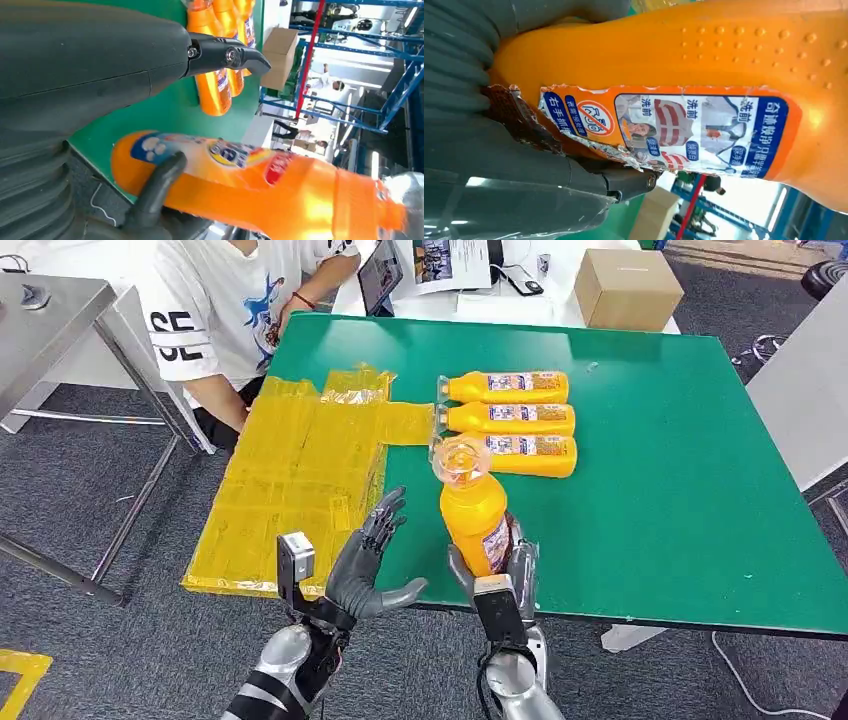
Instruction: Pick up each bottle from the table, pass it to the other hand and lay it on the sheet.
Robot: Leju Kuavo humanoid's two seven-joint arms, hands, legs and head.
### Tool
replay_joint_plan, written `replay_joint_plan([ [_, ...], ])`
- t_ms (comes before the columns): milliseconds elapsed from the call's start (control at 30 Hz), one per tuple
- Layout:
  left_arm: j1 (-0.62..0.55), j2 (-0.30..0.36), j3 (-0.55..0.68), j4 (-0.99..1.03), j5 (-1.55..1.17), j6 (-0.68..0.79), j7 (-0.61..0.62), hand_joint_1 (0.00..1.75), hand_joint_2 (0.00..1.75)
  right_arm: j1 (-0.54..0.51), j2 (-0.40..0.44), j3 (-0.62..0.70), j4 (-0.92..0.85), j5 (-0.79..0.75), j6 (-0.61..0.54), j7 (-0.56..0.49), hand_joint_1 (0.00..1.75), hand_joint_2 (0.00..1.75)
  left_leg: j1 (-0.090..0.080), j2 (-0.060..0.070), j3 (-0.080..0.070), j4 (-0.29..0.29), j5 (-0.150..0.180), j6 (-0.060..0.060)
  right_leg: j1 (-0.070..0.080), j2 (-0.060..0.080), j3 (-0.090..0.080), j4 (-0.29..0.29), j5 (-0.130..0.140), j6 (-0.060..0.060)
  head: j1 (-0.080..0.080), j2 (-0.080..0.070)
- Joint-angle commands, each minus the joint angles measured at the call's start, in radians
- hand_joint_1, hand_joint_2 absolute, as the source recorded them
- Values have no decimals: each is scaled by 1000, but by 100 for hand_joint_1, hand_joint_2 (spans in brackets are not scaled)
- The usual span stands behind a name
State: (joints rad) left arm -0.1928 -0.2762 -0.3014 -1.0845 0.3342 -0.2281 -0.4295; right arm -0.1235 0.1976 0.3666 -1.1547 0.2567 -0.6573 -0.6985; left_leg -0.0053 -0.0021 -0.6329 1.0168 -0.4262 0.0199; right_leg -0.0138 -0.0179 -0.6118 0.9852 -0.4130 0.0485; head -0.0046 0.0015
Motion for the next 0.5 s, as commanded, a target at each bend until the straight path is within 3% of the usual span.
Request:
replay_joint_plan([
  [33,-13,37,-31,16,11,5,11,0,175,-56,6,47,137,14,2,0,175,175,1,3,6,-1,-2,-1,1,4,5,-2,-1,-2,0,0],
  [167,-13,37,-31,16,11,5,11,0,175,-56,6,47,137,14,2,0,175,175,1,3,7,-2,-2,-2,1,3,6,-2,-1,-2,0,0],
  [500,-48,33,-42,91,43,-19,16,0,175,-83,40,235,315,78,2,0,175,175,1,2,7,-2,-1,-2,1,3,6,-2,-1,-2,0,0],
])
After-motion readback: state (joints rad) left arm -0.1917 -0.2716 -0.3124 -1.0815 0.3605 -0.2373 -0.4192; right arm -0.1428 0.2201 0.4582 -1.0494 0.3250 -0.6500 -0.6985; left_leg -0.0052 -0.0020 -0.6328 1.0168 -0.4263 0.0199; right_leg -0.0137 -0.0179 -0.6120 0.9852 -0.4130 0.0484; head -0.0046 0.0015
